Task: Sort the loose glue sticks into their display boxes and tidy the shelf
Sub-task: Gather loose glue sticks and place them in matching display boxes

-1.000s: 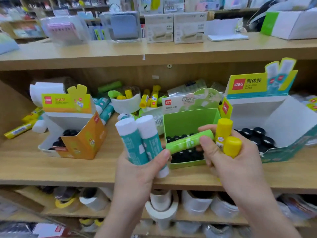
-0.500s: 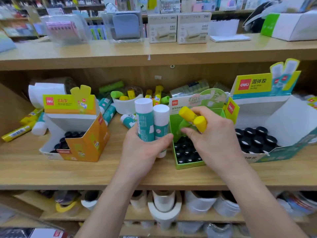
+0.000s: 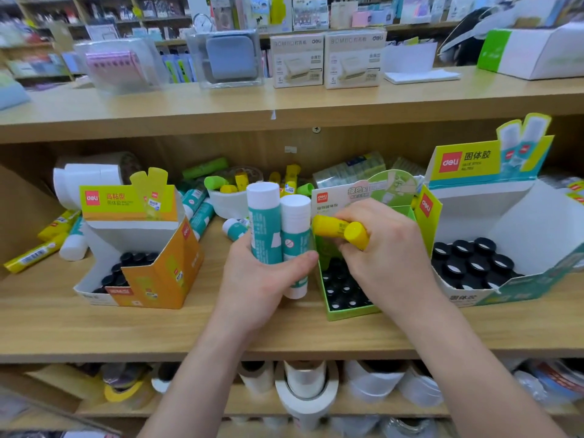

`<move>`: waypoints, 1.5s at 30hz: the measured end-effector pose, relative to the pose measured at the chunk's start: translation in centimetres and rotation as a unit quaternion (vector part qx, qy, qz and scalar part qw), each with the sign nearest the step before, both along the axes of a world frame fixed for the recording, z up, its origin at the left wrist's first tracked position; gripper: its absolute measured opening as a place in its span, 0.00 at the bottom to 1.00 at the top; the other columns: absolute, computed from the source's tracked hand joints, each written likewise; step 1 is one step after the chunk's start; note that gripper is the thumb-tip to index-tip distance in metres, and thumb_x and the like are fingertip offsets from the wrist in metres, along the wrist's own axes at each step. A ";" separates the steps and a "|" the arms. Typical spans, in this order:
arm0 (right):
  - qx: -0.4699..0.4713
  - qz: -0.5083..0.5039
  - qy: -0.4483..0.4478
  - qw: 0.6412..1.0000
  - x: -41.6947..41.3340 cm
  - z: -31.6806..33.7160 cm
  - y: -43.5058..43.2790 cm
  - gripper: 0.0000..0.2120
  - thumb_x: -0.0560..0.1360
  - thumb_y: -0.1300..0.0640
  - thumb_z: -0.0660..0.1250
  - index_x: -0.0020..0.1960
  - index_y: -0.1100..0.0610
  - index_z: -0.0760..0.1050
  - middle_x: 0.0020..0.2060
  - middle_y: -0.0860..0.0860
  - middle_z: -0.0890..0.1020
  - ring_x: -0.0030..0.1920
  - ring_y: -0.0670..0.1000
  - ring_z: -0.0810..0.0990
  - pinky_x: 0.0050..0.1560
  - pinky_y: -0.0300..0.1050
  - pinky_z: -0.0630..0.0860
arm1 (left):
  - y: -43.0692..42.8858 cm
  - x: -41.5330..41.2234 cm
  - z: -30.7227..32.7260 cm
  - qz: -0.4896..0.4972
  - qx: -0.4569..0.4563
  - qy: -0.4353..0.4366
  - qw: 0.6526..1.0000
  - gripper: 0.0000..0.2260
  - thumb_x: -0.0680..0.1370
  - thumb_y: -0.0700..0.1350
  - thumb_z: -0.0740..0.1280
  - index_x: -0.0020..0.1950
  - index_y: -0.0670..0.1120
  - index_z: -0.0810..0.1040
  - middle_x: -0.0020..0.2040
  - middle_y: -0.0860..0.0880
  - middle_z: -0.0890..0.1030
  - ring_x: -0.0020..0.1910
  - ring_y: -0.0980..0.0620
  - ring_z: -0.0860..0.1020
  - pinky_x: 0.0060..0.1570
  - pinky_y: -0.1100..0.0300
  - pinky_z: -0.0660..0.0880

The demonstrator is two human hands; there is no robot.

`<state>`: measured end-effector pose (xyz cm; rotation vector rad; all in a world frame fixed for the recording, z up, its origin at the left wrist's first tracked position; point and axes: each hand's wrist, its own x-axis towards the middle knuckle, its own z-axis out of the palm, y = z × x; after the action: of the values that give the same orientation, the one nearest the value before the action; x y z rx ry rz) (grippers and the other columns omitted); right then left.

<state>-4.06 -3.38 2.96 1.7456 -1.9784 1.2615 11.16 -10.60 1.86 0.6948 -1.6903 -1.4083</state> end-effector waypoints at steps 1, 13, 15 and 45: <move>0.012 0.001 0.011 1.000 0.0 0.1 0.0 0.07 0.70 0.60 0.69 0.48 0.54 0.81 0.43 0.49 0.81 0.43 0.52 0.80 0.40 0.50 0.78 | -0.1 0.0 0.1 -0.005 0.000 0.000 1.000 0.17 0.66 0.44 0.75 0.53 0.49 0.80 0.47 0.53 0.85 0.47 0.54 0.83 0.44 0.63 0.79; 0.146 0.006 -0.054 0.988 0.6 1.6 1.2 0.22 0.65 0.54 0.64 0.58 0.45 0.80 0.48 0.48 0.85 0.49 0.56 0.82 0.47 0.53 0.78 | -0.2 -0.1 0.1 -0.016 0.008 -0.007 1.000 0.19 0.67 0.43 0.74 0.57 0.47 0.80 0.51 0.49 0.85 0.50 0.50 0.83 0.51 0.54 0.80; 0.178 0.013 -0.053 0.983 0.4 1.3 1.7 0.26 0.67 0.56 0.65 0.64 0.42 0.75 0.53 0.46 0.84 0.53 0.54 0.81 0.51 0.52 0.78 | 0.1 -0.1 0.0 -0.011 0.008 -0.001 1.000 0.18 0.67 0.43 0.74 0.56 0.47 0.80 0.51 0.48 0.85 0.51 0.49 0.83 0.51 0.53 0.80; 0.069 0.293 -0.503 0.810 2.2 -0.5 8.6 0.12 0.74 0.54 0.65 0.55 0.41 0.74 0.28 0.50 0.75 0.26 0.47 0.73 0.23 0.37 0.69 | 10.9 -0.5 -1.2 0.029 0.044 0.034 0.998 0.13 0.72 0.40 0.69 0.52 0.34 0.73 0.37 0.38 0.79 0.36 0.43 0.78 0.39 0.51 0.78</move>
<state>-1.91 5.23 2.49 2.0680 -2.0044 2.7790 10.62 0.35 0.67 0.7311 -1.5504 -1.4561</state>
